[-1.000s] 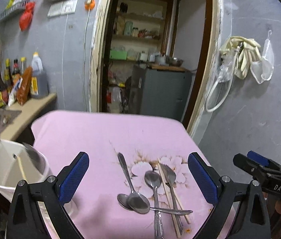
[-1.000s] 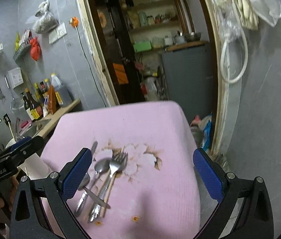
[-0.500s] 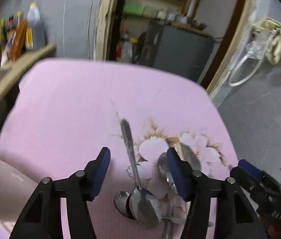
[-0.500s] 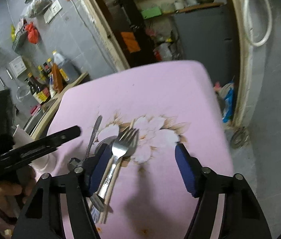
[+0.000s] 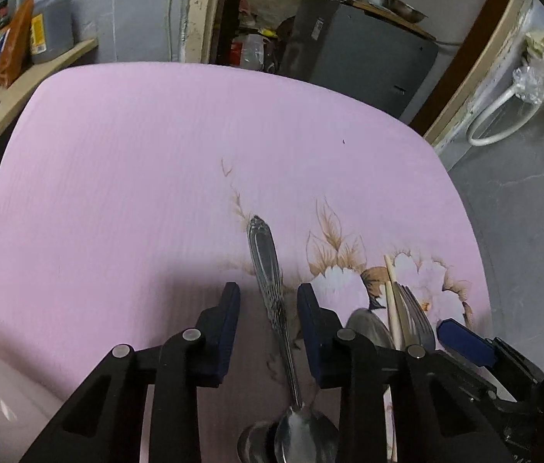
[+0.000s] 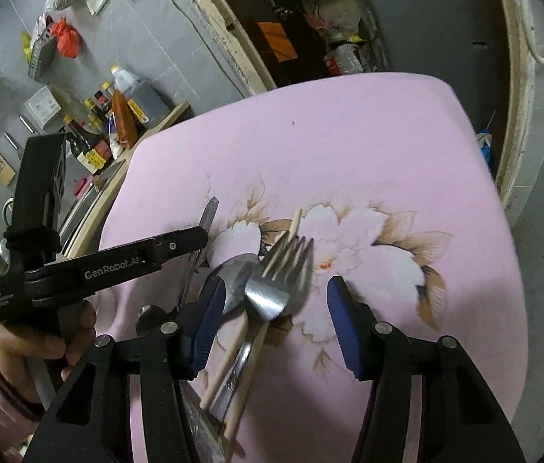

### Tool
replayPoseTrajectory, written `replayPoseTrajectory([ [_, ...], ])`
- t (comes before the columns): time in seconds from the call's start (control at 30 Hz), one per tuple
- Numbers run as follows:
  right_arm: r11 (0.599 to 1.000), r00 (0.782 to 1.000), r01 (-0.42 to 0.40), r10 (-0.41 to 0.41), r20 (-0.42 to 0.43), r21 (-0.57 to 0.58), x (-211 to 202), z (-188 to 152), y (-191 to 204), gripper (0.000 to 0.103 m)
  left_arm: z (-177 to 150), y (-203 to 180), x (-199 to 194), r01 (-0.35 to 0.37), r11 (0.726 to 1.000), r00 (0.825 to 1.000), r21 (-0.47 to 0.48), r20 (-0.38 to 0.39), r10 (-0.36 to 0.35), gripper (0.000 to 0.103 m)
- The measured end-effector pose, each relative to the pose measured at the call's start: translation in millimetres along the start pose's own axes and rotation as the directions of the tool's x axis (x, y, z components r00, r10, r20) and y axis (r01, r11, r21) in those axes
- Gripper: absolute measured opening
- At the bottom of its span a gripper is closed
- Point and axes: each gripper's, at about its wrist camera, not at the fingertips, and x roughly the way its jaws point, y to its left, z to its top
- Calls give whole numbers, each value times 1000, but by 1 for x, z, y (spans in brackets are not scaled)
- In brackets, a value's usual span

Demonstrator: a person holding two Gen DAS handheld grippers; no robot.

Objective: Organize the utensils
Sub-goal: 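Grasp the ornate-handled spoon with the left tool while the right tool grasps a fork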

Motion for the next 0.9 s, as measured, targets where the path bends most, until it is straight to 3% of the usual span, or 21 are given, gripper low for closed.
replayPoseTrajectory([
  [0.23,999,1000,-4,4,-15,52,5,5,-1,28,9,-12,5,-60,995,998,76,-11,61,17],
  [0.67,978,999,-44,42,15,206,-21,-13,-32,27,2,-8,-5,28,998,996,61,-82,-23,2],
  [0.9,969,1000,-18,17,7,244,-26,-27,-44,27,-13,-20,-8,96,991,987,90,-139,-83,1],
])
